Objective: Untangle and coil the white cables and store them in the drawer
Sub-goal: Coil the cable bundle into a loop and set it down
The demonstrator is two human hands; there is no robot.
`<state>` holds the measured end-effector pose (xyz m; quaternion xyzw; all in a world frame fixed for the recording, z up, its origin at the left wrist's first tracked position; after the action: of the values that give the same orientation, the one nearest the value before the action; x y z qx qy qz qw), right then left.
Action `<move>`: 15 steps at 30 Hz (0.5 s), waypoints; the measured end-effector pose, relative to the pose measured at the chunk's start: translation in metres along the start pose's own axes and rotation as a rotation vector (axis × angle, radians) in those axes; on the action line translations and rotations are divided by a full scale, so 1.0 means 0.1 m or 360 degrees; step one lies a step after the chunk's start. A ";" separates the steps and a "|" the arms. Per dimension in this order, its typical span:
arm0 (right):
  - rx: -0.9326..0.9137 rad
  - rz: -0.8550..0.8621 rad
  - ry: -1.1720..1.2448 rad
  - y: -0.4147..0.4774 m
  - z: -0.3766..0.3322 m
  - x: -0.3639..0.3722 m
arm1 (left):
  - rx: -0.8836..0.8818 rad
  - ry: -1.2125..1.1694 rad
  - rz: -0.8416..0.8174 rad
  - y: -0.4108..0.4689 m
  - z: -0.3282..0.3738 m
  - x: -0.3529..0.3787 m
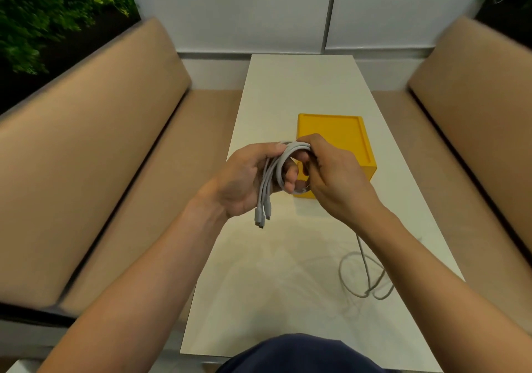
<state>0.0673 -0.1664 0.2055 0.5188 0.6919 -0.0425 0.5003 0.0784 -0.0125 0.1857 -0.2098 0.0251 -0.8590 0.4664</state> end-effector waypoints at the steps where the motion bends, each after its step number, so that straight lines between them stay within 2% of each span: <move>1: 0.0002 -0.0011 -0.0028 0.00 0.02 0.00 | -0.0040 -0.0010 -0.0011 -0.01 0.02 0.00; 4: 0.0011 -0.0002 -0.0082 -0.01 0.00 0.01 | -0.0113 0.0011 0.0018 0.00 0.04 0.01; 8: 0.0045 -0.0035 -0.0105 -0.01 -0.06 -0.04 | -0.0075 0.0197 0.0069 0.00 0.04 0.03; 12: 0.0110 -0.0112 -0.0077 0.00 -0.08 -0.04 | -0.0142 0.0000 -0.0028 -0.05 0.02 0.03; 15: 0.0072 -0.0146 -0.0208 0.00 -0.07 -0.01 | -0.0233 -0.0078 -0.0021 -0.04 0.03 0.03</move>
<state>0.0628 -0.1629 0.2097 0.4938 0.6797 -0.1149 0.5301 0.0743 -0.0124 0.1904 -0.2645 0.0750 -0.8525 0.4445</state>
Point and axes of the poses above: each hand's wrist, its own y-axis towards the middle knuckle, its own x-axis out of the palm, z = x × y, the point moved 3 cm from there along y, towards the middle knuckle, and after that the axes turned 14 degrees about -x, right-handed, at the moved point
